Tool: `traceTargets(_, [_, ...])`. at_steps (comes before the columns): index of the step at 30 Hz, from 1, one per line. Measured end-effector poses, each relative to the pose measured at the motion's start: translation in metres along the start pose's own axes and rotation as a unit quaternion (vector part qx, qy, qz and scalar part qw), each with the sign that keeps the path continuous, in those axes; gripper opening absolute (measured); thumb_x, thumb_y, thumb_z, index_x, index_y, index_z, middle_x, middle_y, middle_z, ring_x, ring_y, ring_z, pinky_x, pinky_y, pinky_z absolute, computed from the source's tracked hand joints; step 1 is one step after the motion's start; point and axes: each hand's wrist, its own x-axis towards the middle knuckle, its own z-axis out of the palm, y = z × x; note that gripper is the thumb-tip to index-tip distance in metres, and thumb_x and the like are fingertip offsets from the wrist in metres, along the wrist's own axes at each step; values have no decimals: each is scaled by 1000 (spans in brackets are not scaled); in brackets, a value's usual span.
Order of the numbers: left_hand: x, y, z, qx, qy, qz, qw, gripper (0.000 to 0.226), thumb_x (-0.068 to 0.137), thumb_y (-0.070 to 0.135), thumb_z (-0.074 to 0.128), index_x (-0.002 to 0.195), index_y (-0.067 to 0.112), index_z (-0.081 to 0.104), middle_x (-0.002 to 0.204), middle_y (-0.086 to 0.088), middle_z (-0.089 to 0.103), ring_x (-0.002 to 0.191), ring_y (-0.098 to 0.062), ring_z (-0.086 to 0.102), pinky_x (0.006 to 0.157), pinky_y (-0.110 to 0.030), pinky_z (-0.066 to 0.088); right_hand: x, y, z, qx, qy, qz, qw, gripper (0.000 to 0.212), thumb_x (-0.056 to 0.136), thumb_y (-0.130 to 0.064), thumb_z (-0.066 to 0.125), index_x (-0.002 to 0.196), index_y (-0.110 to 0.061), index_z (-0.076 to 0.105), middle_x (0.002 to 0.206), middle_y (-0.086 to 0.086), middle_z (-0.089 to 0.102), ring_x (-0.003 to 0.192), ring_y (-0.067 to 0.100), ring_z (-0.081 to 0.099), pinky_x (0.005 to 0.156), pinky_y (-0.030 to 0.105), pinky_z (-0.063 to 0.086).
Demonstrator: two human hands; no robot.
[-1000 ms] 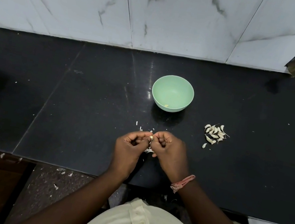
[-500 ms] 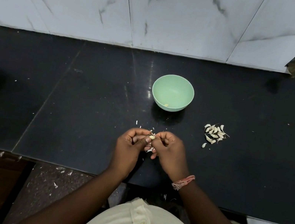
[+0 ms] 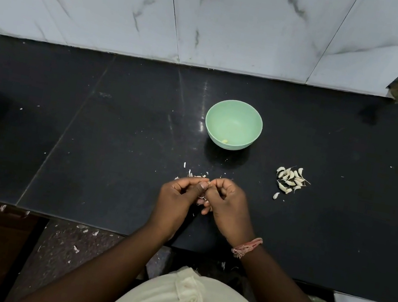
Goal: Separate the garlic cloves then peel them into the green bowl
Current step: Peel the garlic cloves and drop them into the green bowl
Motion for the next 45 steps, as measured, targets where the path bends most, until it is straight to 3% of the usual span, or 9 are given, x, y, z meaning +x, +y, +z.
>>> traceTargets(9, [4, 0, -3, -200, 0, -106, 974, 17, 100, 4, 55, 108, 3, 70, 90, -11, 75, 77, -12, 70, 71, -22, 60, 5, 3, -4, -39, 84, 12, 996, 9, 95, -4, 55, 89, -5, 62, 65, 2, 63, 50, 14, 59, 52, 28, 49])
traceTargets(15, [0, -1, -1, -206, -3, -140, 968, 17, 100, 8, 56, 108, 5, 70, 86, -6, 74, 73, -10, 68, 70, -23, 60, 5, 5, -5, -182, 107, -53, 976, 35, 101, -38, 50, 73, -16, 53, 62, -3, 58, 60, 12, 58, 62, 40, 50])
traceTargets(19, [0, -1, 0, -219, 10, -146, 965, 16, 98, 4, 56, 108, 0, 68, 84, -8, 73, 73, -12, 68, 69, -22, 60, 5, 8, -3, -188, 93, -81, 974, 7, 97, -16, 61, 95, -22, 63, 78, -12, 65, 73, 4, 63, 73, 37, 56])
traceTargets(21, [1, -1, -1, -222, 12, -144, 964, 16, 98, 4, 57, 108, -1, 68, 86, -10, 74, 73, -13, 69, 70, -22, 60, 3, 8, -4, -189, 95, -98, 972, 23, 91, -2, 58, 100, -21, 67, 86, -11, 68, 81, 6, 67, 78, 34, 57])
traceTargets(24, [0, -1, -1, -215, 19, -141, 966, 16, 98, 5, 58, 108, -2, 68, 85, -11, 74, 73, -14, 70, 70, -23, 60, 1, 1, -4, -207, 103, -149, 961, 28, 81, 8, 54, 82, -14, 70, 85, -8, 68, 84, 6, 65, 77, 23, 51])
traceTargets(27, [0, -1, 0, -215, 29, -144, 965, 15, 97, 5, 59, 107, -1, 68, 86, -12, 74, 72, -14, 70, 68, -23, 60, 0, -1, -3, -207, 109, -159, 959, 21, 82, -1, 50, 73, -13, 65, 78, -6, 66, 77, 8, 62, 71, 25, 48])
traceTargets(31, [-2, 0, 3, -216, 34, -138, 966, 12, 95, 7, 61, 100, 1, 70, 84, -10, 74, 73, -13, 69, 72, -23, 61, -1, 0, -4, -212, 82, -147, 963, 7, 90, -15, 67, 93, -20, 71, 93, -12, 68, 87, 3, 65, 79, 21, 51])
traceTargets(39, [-15, -3, 19, -250, 77, -136, 956, 12, 97, 3, 59, 91, 3, 70, 77, -8, 73, 69, -11, 69, 66, -20, 59, -4, -1, -14, -249, -1, -197, 948, 14, 91, -9, 69, 99, -18, 77, 93, -10, 66, 84, 2, 65, 77, 17, 52])
traceTargets(45, [-17, -3, 3, -247, 42, -131, 959, 13, 94, -1, 61, 101, 1, 72, 89, -14, 75, 81, -17, 71, 75, -24, 61, -5, -1, -8, -231, 25, -194, 953, 17, 88, -2, 70, 93, -16, 78, 88, -9, 69, 84, 4, 67, 78, 19, 53])
